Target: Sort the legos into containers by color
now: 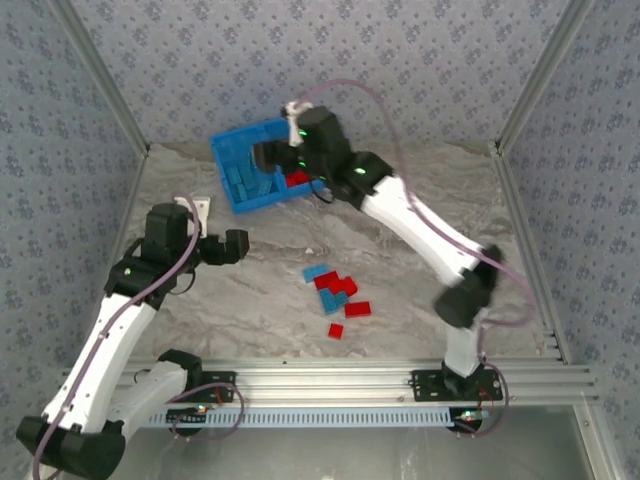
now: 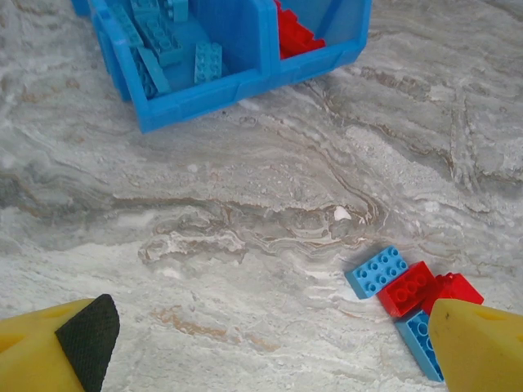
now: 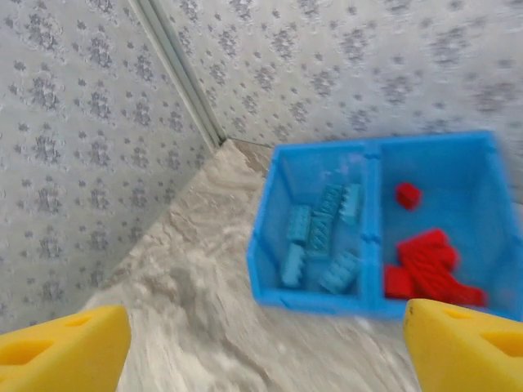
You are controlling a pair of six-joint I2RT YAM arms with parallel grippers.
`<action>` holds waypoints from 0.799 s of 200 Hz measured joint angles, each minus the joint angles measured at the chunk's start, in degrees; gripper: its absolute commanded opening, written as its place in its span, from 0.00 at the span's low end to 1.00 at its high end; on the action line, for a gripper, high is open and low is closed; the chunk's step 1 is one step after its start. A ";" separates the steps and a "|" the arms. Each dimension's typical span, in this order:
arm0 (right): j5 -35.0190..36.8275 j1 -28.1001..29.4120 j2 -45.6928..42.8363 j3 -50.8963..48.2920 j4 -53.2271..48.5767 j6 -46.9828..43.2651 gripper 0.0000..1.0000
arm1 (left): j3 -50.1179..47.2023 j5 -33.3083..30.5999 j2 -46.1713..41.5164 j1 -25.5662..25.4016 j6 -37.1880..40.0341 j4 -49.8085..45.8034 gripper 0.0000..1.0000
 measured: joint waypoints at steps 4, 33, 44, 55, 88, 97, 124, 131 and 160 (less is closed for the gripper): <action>0.74 0.02 -3.93 -3.72 0.11 -0.02 0.96 | -0.02 -0.04 0.61 -0.50 -0.52 0.22 0.99; 5.35 0.09 -25.53 -26.73 0.61 0.44 1.00 | -0.35 -2.03 3.93 -8.50 -6.32 2.45 0.99; 7.52 -0.11 -32.13 -33.94 -0.85 2.01 1.00 | -0.37 -3.06 5.84 -12.72 -8.72 3.41 0.99; 9.68 -0.46 -37.66 -40.72 -2.49 3.85 1.00 | -0.37 -3.82 8.24 -16.87 -10.60 4.55 0.99; 13.42 -2.78 -51.30 -56.06 -9.25 10.75 1.00 | 1.18 -2.64 21.46 -28.76 -11.02 7.98 0.99; 14.05 -3.45 -54.29 -58.38 -10.60 12.37 1.00 | 3.30 -2.45 26.67 -31.45 -9.57 7.78 0.99; 15.26 -4.87 -59.58 -60.61 -12.52 15.85 1.00 | 10.49 -3.61 39.80 -36.87 -4.24 7.98 0.99; 15.54 -5.09 -60.06 -60.61 -12.66 16.31 1.00 | 11.54 -3.96 42.05 -37.57 -2.93 8.09 0.99; 16.02 -5.42 -60.81 -60.61 -13.22 17.38 1.00 | 12.87 -5.46 46.97 -38.05 2.08 8.11 0.97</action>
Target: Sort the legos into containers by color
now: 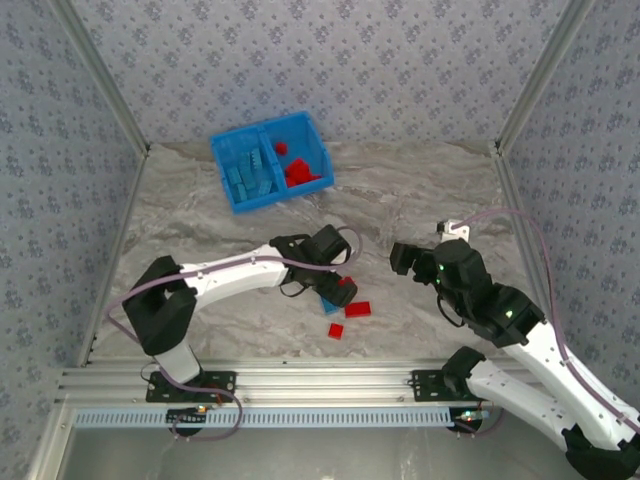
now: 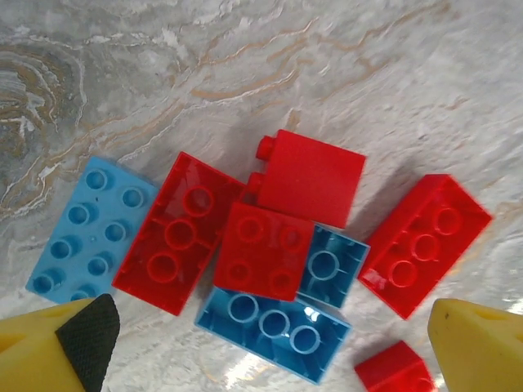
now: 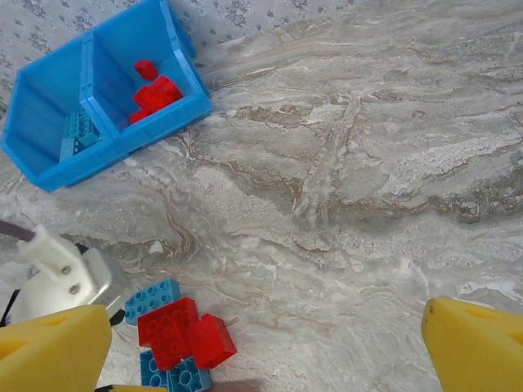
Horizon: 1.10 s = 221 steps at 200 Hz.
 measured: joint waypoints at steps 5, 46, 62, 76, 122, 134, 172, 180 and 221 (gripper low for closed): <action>0.02 0.00 0.00 0.00 -0.11 0.07 1.00 | 0.68 -0.42 1.07 0.02 0.83 -0.28 0.95; 0.17 -0.50 0.15 0.00 -1.25 0.11 1.00 | 4.55 -2.45 7.69 -0.76 5.11 -0.22 0.75; 0.17 -0.76 0.15 0.00 -1.53 0.26 1.00 | 4.55 -2.62 8.94 -1.14 6.05 -0.22 0.67; 0.17 -0.94 0.15 0.00 -1.81 0.48 1.00 | 4.55 -2.69 9.73 -1.33 6.27 -0.24 0.59; 0.15 -1.11 0.15 0.00 -2.01 1.16 1.00 | 4.55 -3.06 9.94 -1.36 6.67 -0.04 0.36; 0.15 -1.14 0.15 0.00 -2.01 1.33 1.00 | 4.55 -3.21 9.90 -1.36 6.43 0.00 0.34; 0.13 -1.14 0.15 0.00 -2.12 1.79 1.00 | 4.66 -4.42 7.08 -1.22 5.64 -0.04 0.34; 0.13 -1.14 0.15 0.00 -2.12 1.88 1.00 | 5.27 -5.09 5.86 -0.92 5.42 -0.37 0.34; -0.37 -1.14 0.15 0.00 -2.14 3.06 1.00 | 20.44 -11.76 4.87 5.25 5.81 -2.01 0.33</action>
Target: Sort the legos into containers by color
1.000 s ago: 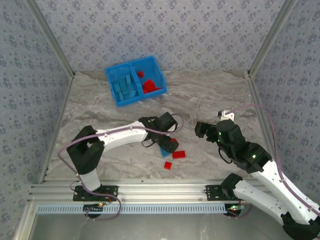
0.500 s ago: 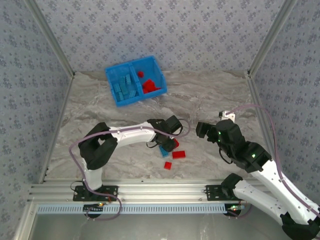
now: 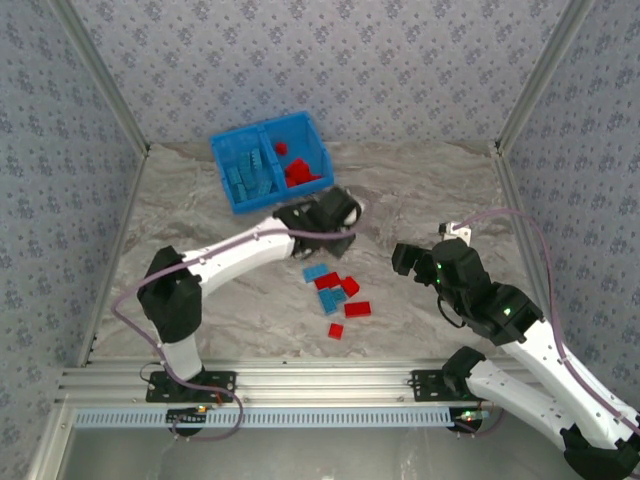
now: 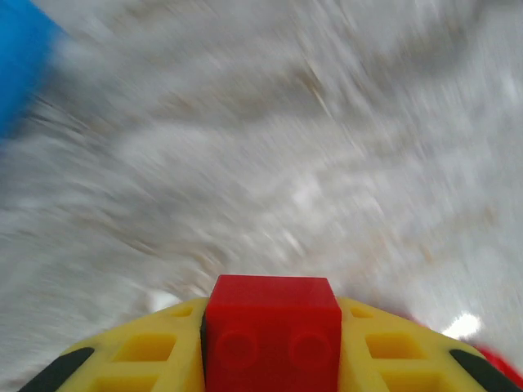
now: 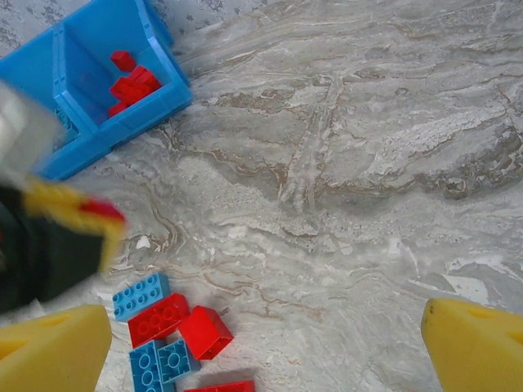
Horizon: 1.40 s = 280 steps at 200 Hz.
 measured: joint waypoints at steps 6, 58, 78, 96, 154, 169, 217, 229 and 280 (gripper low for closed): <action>-0.15 0.00 -0.02 -0.04 0.02 0.13 1.00 | 3.43 -1.42 0.81 1.73 0.35 -0.13 0.33; -1.09 0.02 -1.05 -1.53 0.39 3.04 1.00 | 29.75 -9.44 15.61 14.03 2.16 -0.61 0.34; -1.53 0.02 -2.27 -2.29 0.44 4.37 1.00 | 38.49 -10.86 23.76 16.46 2.89 -1.92 0.34; -1.73 0.07 -3.63 -2.58 0.55 5.86 1.00 | 48.00 -11.23 32.04 18.29 2.84 -4.11 0.39; -2.75 0.85 -6.80 -3.85 0.63 10.38 1.00 | 57.20 -5.01 43.43 24.61 -0.57 -6.93 0.54; -2.73 1.29 -7.50 -3.89 0.63 11.21 1.00 | 57.20 -3.63 43.63 25.81 -1.11 -7.10 0.59; -2.71 2.45 -8.50 -6.54 1.42 12.87 1.00 | 57.37 1.57 41.35 25.22 -3.28 -7.30 0.61; -2.69 2.47 -7.87 -7.08 1.46 12.85 1.00 | 53.35 3.28 37.44 24.35 -3.87 -6.60 0.62; -5.18 3.23 1.25 -7.17 2.01 8.17 0.98 | 22.45 11.45 4.87 17.94 -5.70 3.17 0.69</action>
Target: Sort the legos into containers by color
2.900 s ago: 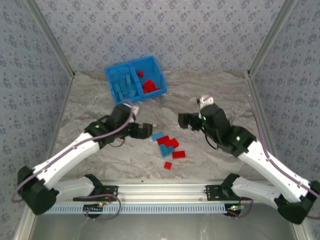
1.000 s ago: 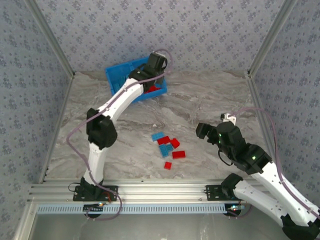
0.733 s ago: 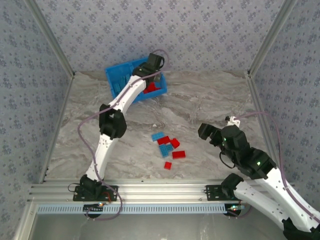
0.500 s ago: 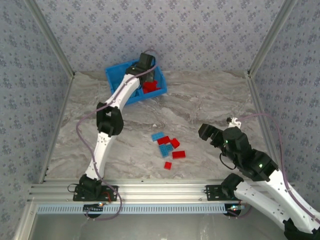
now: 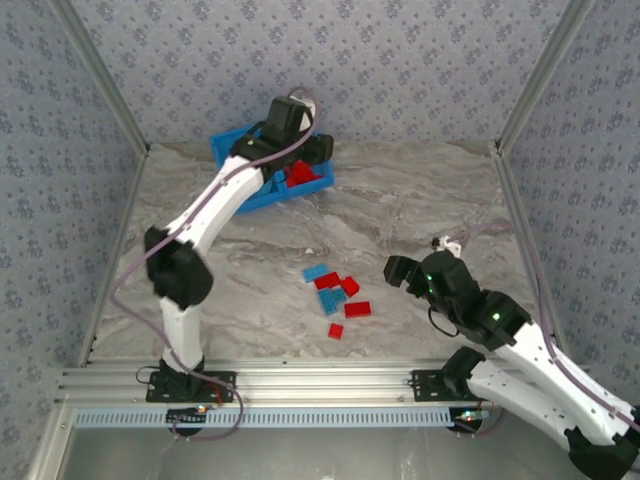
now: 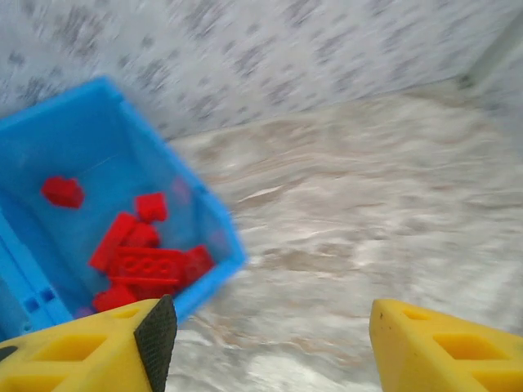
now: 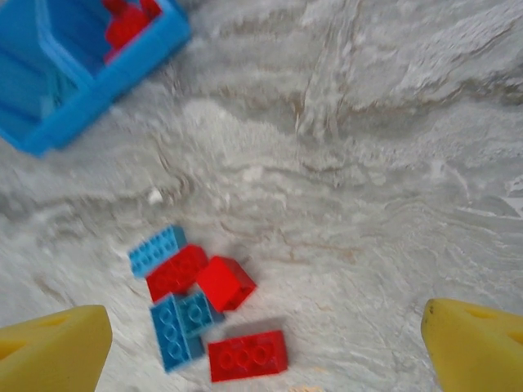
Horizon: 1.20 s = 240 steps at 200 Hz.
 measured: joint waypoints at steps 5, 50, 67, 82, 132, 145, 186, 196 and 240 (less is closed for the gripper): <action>-0.72 0.20 1.40 0.00 0.24 -1.03 0.98 | -3.08 0.87 -3.48 -0.70 -0.13 1.33 0.71; -8.66 2.51 18.05 0.04 4.52 -13.99 0.90 | -25.24 7.02 -25.64 -3.52 -0.57 6.03 0.88; -11.04 2.75 24.00 0.79 6.03 -18.27 0.85 | -29.92 8.33 -28.65 -3.65 -0.57 4.00 0.95; -12.22 2.75 29.07 2.12 7.34 -21.07 0.83 | -32.76 8.90 -30.27 -3.80 -0.44 1.53 0.98; -14.27 2.32 42.60 6.05 13.16 -25.79 0.65 | -39.91 9.55 -36.33 -4.07 -1.14 -3.67 0.99; -13.86 1.66 44.94 6.97 13.86 -26.05 0.61 | -40.06 9.62 -36.61 -4.07 -1.42 -4.00 0.99; -13.46 0.48 48.41 8.39 15.54 -26.29 0.57 | -40.06 9.84 -36.41 -4.07 -1.55 -4.00 0.99; -13.46 0.48 48.94 8.76 15.61 -26.23 0.59 | -40.06 9.99 -36.02 -4.07 -1.55 -3.96 0.99; -14.23 0.42 49.72 9.51 15.82 -25.64 0.68 | -40.06 10.23 -34.32 -4.07 -1.60 -3.61 0.99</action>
